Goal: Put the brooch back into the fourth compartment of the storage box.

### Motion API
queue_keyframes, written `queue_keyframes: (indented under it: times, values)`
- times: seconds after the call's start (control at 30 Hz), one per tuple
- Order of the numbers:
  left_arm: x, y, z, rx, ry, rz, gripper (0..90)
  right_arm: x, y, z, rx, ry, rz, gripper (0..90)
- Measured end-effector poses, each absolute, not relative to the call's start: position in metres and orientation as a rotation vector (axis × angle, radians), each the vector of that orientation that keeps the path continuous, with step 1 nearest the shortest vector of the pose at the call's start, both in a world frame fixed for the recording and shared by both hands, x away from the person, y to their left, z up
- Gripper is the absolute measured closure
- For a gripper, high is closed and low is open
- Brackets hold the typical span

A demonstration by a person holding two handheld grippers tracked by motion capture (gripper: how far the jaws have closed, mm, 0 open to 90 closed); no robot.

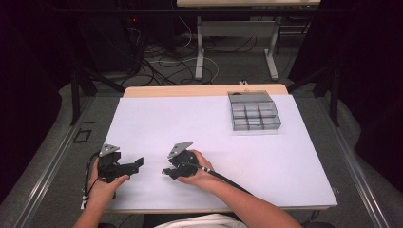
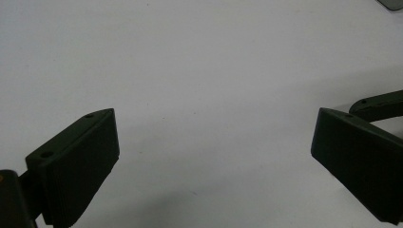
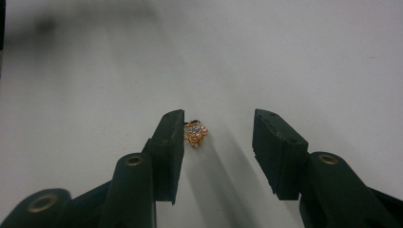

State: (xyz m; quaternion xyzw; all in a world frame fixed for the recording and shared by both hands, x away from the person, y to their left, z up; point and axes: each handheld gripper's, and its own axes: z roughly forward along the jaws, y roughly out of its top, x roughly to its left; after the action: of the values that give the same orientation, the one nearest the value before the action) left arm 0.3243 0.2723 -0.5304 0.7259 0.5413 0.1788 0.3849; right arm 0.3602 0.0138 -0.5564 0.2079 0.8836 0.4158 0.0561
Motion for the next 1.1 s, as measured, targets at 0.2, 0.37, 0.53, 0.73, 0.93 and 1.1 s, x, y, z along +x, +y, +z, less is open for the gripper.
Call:
queue_keyframes:
  times: [0.2, 0.37, 0.53, 0.73, 0.93, 1.1]
  values:
    - [0.324, 0.272, -0.531, 1.847, 1.377, 0.457, 2.0, 0.360, 0.017, -0.560, 0.616, 2.696, 1.249, 55.6]
    - [0.324, 0.272, -0.531, 1.848, 1.376, 0.458, 2.0, 0.359, 0.020, -0.562, 0.587, 2.704, 1.245, 56.4]
    - [0.324, 0.272, -0.531, 1.849, 1.378, 0.457, 2.0, 0.359, 0.024, -0.564, 0.573, 2.708, 1.248, 58.8]
    - [0.324, 0.272, -0.531, 1.851, 1.379, 0.456, 2.2, 0.358, 0.026, -0.565, 0.557, 2.712, 1.233, 61.9]
    - [0.325, 0.271, -0.532, 1.839, 1.377, 0.468, 2.2, 0.357, 0.027, -0.565, 0.536, 2.700, 1.225, 65.4]
    - [0.325, 0.271, -0.532, 1.840, 1.378, 0.467, 2.2, 0.357, 0.027, -0.566, 0.497, 2.698, 1.231, 68.6]
